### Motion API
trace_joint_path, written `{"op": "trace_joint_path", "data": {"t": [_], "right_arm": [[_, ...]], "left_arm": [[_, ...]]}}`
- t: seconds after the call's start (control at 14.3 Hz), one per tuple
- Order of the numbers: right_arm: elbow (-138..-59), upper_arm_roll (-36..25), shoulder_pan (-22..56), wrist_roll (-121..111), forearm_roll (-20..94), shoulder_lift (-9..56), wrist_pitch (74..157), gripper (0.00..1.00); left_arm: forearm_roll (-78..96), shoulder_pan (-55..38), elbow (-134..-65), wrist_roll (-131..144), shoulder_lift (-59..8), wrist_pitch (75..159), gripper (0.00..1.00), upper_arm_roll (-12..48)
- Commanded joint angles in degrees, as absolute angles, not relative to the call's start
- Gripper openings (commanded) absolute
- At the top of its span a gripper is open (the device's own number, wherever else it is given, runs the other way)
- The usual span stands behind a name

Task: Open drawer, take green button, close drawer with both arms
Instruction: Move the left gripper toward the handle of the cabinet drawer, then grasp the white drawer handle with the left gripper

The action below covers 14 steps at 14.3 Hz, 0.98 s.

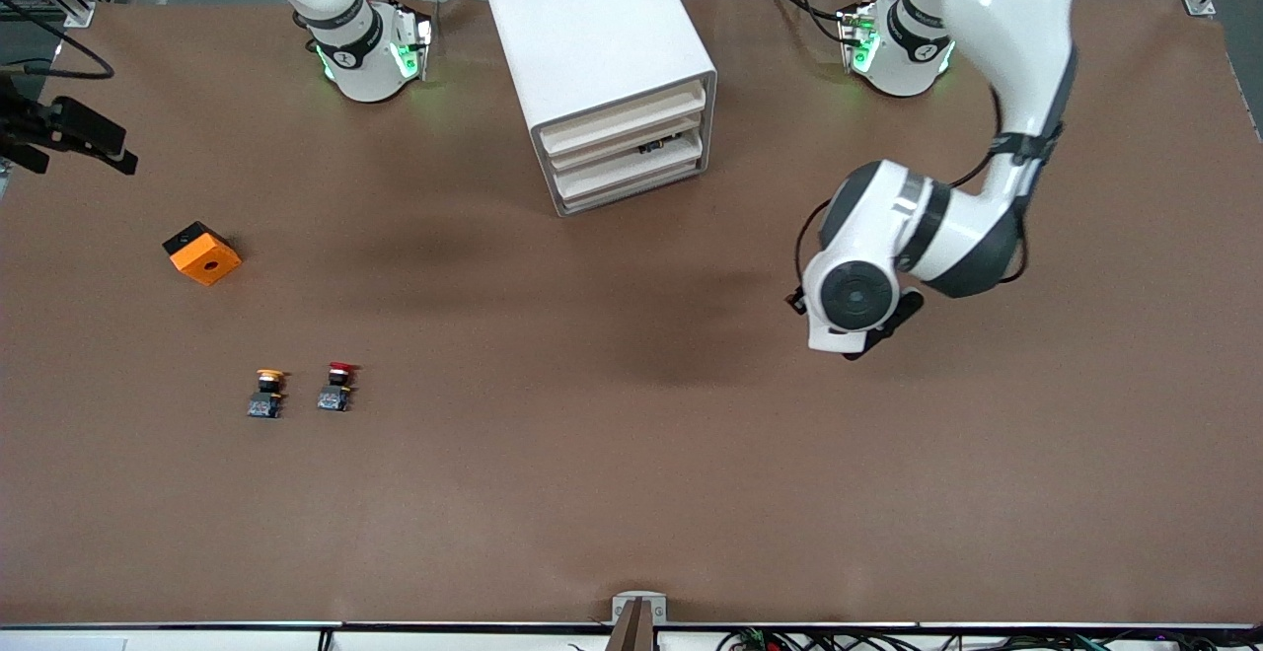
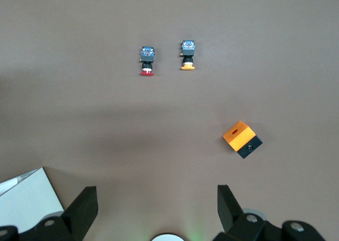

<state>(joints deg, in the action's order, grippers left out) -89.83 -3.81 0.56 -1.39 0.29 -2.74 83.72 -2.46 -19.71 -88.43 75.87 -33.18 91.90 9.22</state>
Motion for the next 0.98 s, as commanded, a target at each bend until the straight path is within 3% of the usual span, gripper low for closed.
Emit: {"op": "trace_joint_path", "data": {"t": [0.0,0.21,0.91], "right_arm": [[-88.33,-3.34,0.17,-2.11,-0.17,-1.32,84.02,1.0],[-87.72,-3.34,0.0,-2.11,-0.35,3.93,83.5,1.0],[-87.01,-3.43,-0.53,-1.67,-0.35,6.86,83.76,1.0]], "left_arm": [[1.48,-20.82,-82.11,90.39,-38.83,90.79,1.0,9.05],[8.06,-22.94,-81.39,99.82,-41.91,91.84,1.0,9.05],[28.64,-28.3,-81.56,105.29,-47.72,94.13,1.0,9.05]]}}
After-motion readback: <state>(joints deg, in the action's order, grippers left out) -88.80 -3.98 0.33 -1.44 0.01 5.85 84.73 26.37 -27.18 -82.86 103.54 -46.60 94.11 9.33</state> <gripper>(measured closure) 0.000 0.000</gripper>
